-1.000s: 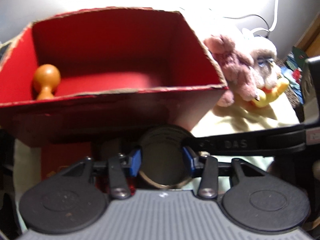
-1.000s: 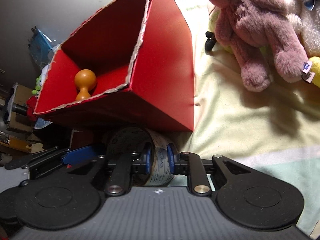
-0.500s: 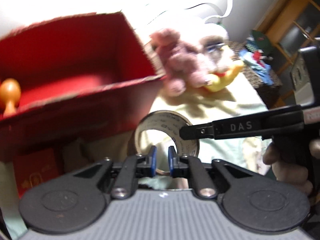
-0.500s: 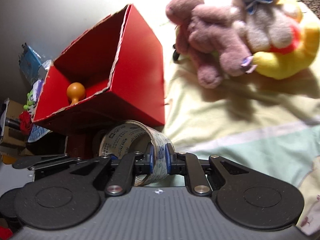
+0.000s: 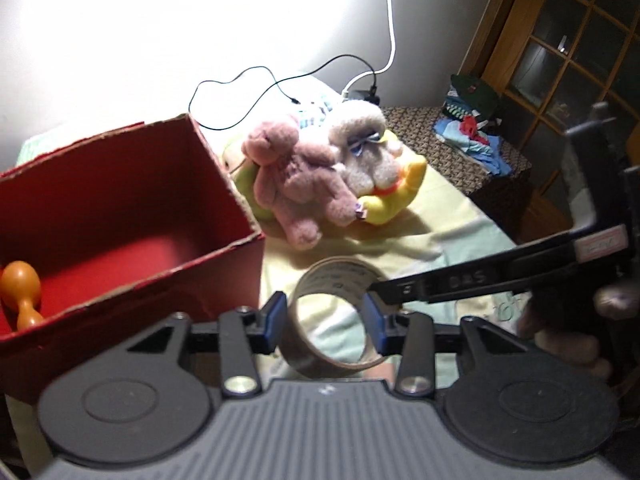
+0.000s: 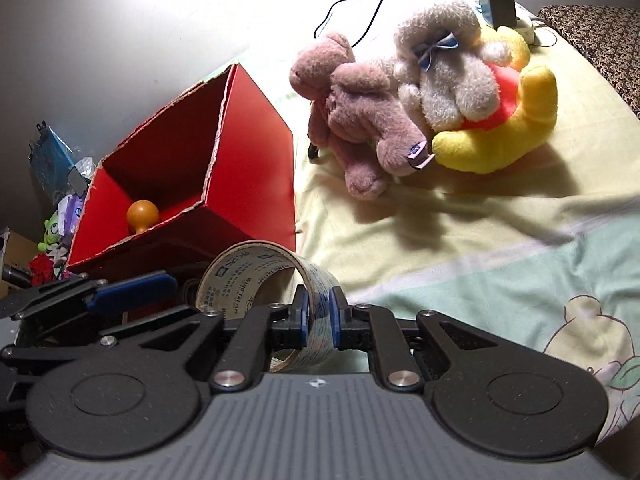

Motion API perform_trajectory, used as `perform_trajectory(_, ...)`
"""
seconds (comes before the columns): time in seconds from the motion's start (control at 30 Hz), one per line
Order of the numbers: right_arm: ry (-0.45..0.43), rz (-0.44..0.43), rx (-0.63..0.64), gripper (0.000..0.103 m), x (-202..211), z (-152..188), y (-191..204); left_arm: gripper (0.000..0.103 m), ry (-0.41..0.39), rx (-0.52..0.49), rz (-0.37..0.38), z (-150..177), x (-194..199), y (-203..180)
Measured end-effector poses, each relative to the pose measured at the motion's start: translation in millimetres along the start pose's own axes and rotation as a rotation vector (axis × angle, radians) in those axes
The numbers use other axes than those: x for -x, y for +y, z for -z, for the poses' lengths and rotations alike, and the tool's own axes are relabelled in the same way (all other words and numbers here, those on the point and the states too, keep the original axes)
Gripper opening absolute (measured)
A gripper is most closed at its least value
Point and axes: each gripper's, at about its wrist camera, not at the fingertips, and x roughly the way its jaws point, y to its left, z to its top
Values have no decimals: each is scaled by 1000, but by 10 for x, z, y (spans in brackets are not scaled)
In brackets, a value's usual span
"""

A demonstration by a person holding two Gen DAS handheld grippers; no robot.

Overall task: Organize objects
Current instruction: 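Lift the tape roll with the right gripper and carry it over the box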

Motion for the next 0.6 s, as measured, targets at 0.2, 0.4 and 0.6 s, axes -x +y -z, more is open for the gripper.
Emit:
perform_trajectory(0.2, -42, -7, 50, 11, 147, -99, 113, 43, 24, 6, 29, -44, -102, 16)
perform_trajectory(0.4, -128, -21, 103, 12, 368, -408, 305, 29, -64, 34, 46, -361, 140, 144)
perform_trajectory(0.6, -237, -87, 216, 11, 449, -803, 719, 29, -233, 70, -3, -645, 567, 384)
